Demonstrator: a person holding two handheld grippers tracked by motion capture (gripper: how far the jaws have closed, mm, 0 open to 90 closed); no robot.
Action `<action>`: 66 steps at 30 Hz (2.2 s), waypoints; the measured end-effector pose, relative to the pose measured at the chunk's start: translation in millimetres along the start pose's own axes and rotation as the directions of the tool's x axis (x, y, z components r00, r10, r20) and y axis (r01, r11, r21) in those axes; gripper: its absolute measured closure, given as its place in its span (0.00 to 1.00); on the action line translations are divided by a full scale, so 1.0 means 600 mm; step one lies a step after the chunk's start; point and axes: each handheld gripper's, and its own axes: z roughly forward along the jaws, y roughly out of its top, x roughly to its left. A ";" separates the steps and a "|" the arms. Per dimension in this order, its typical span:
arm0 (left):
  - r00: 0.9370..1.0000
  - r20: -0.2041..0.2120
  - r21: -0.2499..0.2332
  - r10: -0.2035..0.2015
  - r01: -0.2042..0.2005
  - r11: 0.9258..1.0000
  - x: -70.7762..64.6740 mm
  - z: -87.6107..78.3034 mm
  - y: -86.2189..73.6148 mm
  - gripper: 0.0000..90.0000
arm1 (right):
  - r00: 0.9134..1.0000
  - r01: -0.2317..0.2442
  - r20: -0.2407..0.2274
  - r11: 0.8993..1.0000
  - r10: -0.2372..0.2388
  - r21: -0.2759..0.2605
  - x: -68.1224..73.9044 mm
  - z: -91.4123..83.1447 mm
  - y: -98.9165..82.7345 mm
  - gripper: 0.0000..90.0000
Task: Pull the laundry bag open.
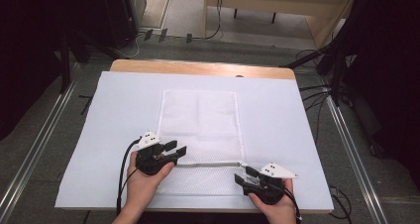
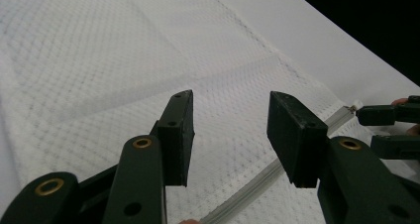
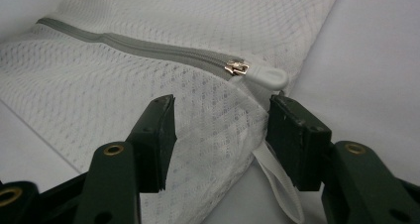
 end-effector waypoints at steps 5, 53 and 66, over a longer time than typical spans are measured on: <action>1.000 0.007 0.001 0.002 -0.002 1.000 -0.003 0.002 -0.002 0.60 | 0.999 0.002 0.051 1.000 -0.002 0.005 0.003 0.003 0.000 0.45; 0.997 0.077 0.179 0.019 -0.033 0.983 -0.193 0.175 0.044 0.47 | 0.981 0.183 0.095 0.963 -0.167 -0.199 0.053 -0.023 0.010 1.00; 0.979 0.189 0.160 -0.077 0.046 0.986 -0.164 0.144 0.046 0.76 | 0.978 0.200 0.106 0.960 -0.182 -0.195 0.053 -0.023 0.010 1.00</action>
